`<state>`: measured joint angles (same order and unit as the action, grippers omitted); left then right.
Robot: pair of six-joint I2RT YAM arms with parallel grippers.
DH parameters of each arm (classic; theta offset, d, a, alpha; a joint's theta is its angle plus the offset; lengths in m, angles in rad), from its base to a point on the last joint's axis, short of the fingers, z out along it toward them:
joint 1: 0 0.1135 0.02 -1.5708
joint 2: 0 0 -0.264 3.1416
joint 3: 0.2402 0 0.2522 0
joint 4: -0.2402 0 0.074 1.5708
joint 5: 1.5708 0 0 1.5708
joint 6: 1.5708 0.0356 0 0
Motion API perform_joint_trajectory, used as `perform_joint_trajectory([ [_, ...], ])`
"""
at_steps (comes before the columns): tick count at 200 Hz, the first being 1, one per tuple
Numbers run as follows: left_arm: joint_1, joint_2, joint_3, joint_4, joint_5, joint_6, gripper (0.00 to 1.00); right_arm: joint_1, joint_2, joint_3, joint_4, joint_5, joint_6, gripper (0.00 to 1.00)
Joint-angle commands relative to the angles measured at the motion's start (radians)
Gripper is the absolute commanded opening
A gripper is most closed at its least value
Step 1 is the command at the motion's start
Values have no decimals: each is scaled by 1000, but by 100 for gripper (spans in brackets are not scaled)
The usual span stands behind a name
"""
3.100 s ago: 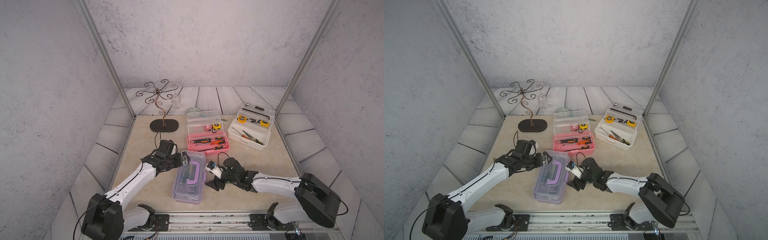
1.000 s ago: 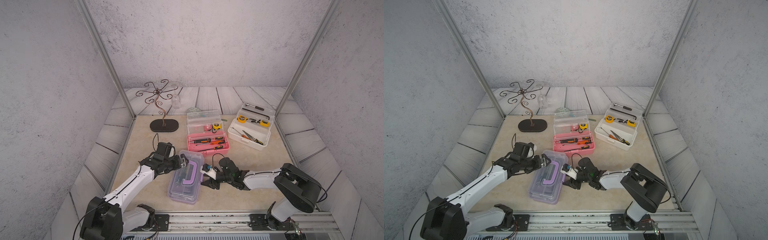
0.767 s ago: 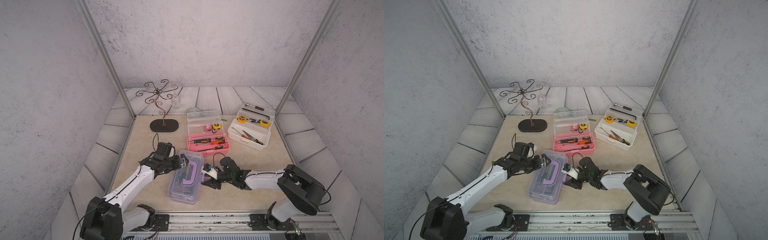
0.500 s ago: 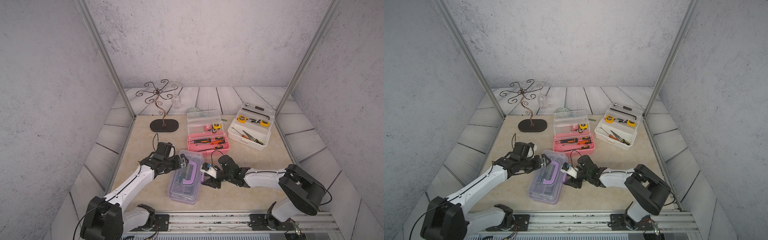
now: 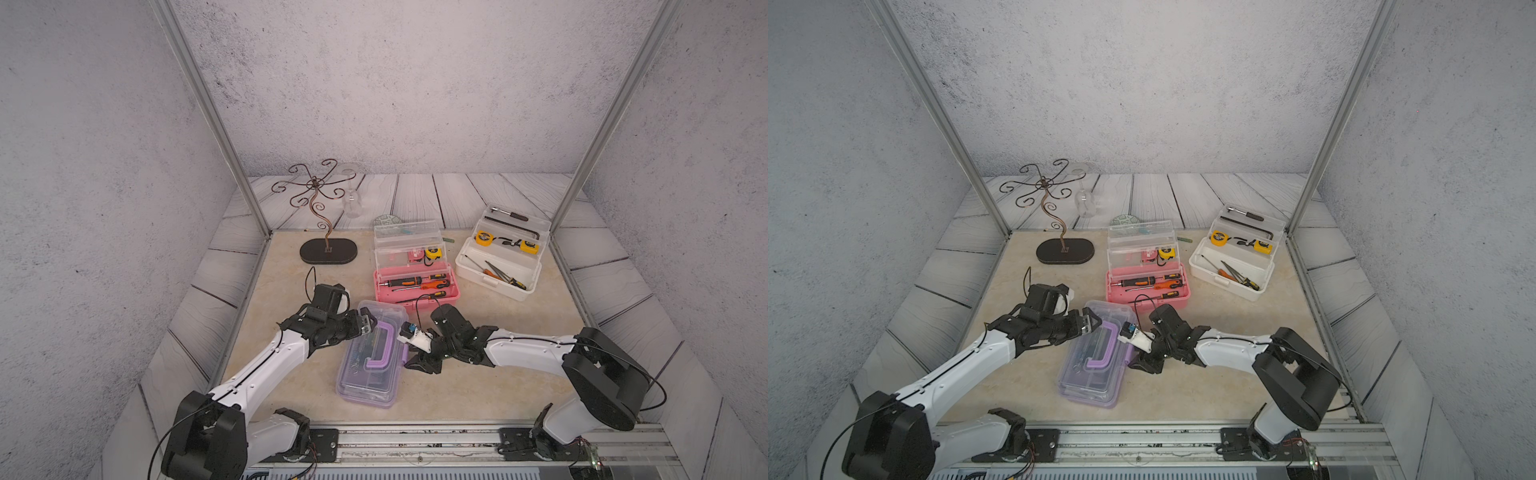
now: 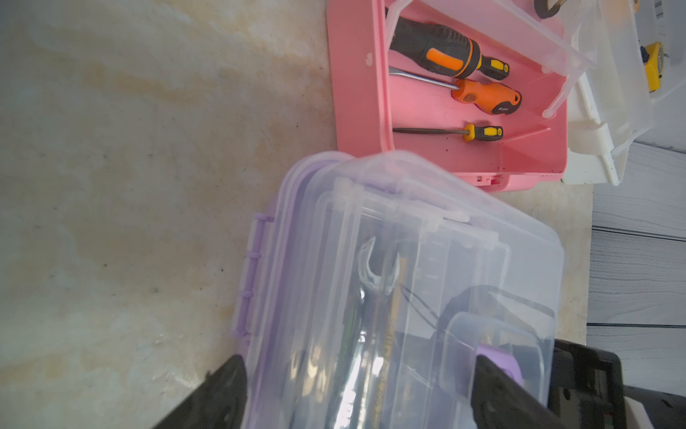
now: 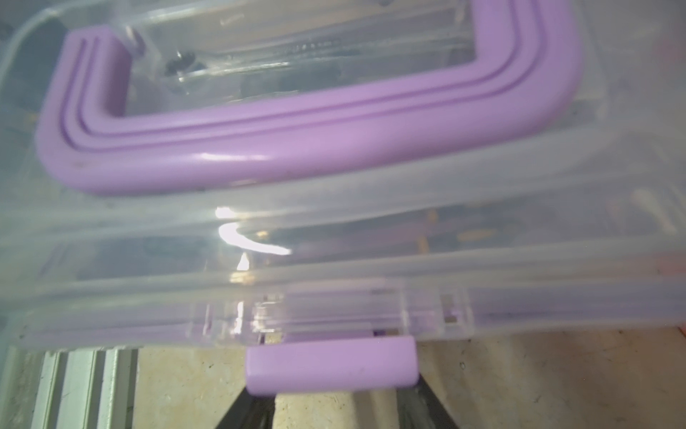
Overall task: Close toolboxes
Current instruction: Fasten the toolbox latch on the toolbox.
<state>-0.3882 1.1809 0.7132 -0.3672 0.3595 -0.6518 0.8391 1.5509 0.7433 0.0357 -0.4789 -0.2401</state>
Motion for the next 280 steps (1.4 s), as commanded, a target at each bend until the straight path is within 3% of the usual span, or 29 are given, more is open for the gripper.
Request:
perform_joint_trajectory([
  [1,-6,24,-34,-75,47,8,93,0,-56,47,59,59,22,49],
  [136,-6,36,-35,-62,60,1,93,40,-103,71,49,120,-2,48],
  [280,-6,30,-34,-51,72,-2,93,54,53,150,89,88,-16,45],
])
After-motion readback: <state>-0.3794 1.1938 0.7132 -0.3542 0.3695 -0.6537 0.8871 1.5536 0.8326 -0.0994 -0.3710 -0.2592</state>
